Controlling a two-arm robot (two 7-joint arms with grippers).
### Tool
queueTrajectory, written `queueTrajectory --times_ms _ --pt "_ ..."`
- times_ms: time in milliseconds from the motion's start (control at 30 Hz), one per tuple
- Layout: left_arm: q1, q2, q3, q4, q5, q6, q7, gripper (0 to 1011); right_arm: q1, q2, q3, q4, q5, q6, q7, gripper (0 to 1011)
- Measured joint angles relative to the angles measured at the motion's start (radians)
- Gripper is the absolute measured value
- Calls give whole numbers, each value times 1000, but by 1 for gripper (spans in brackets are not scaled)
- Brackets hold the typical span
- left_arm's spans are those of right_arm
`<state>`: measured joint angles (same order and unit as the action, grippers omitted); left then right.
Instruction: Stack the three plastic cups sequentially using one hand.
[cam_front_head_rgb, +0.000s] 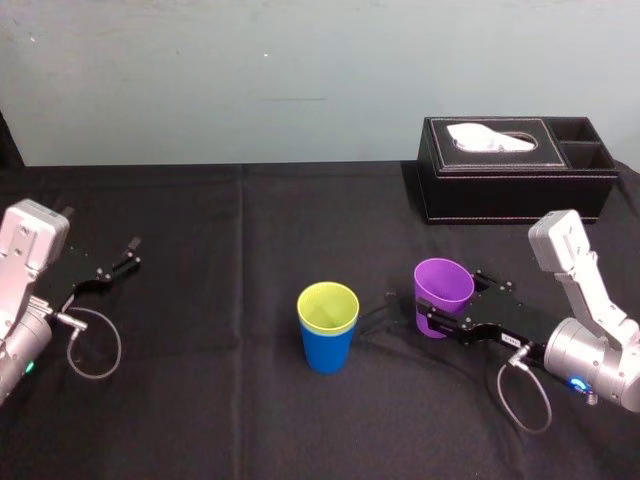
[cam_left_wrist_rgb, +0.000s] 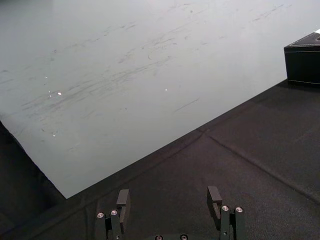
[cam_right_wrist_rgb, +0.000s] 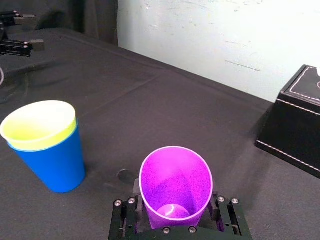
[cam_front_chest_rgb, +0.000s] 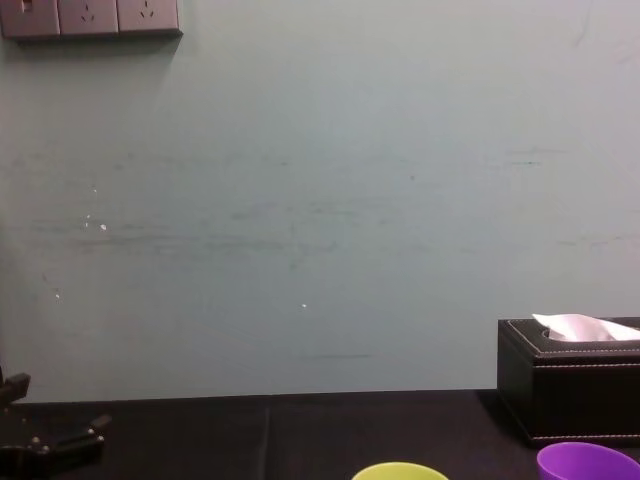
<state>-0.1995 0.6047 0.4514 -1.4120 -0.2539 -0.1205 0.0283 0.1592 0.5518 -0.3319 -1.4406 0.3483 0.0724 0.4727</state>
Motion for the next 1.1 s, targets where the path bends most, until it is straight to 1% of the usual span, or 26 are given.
queueTrajectory --times_ms 67,167,200,267,333,367,467,500,600,733,900,967,1067,1100 --pt "0 0 0 0 0 0 0 1010 -4 1 2 -8 0 5 -1 726" --pt "0 0 0 0 0 0 0 1010 -20 10 15 -44 8 27 -8 726" --pt "0 0 0 0 0 0 0 1010 -20 10 15 -44 8 27 -8 726" --pt "0 0 0 0 0 0 0 1010 -36 21 29 -85 19 50 -16 726" --pt "0 0 0 0 0 0 0 1010 -46 28 38 -110 25 61 -20 726" --pt "0 0 0 0 0 0 0 1010 -55 37 47 -135 32 72 -21 726" --pt "0 0 0 0 0 0 0 1010 -66 51 58 -172 42 86 -22 726" --pt "0 0 0 0 0 0 0 1010 -72 61 65 -197 50 94 -21 726" --pt "0 0 0 0 0 0 0 1010 -82 81 76 -242 62 106 -17 726" --pt "0 0 0 0 0 0 0 1010 -88 105 86 -292 75 116 -10 726" --pt "0 0 0 0 0 0 0 1010 -82 129 89 -346 89 128 -3 726" --pt "0 0 0 0 0 0 0 1010 -75 134 89 -357 93 131 1 726" --pt "0 0 0 0 0 0 0 1010 -55 139 78 -372 101 139 11 726" --pt "0 0 0 0 0 0 0 1010 -43 139 68 -377 105 143 16 726"
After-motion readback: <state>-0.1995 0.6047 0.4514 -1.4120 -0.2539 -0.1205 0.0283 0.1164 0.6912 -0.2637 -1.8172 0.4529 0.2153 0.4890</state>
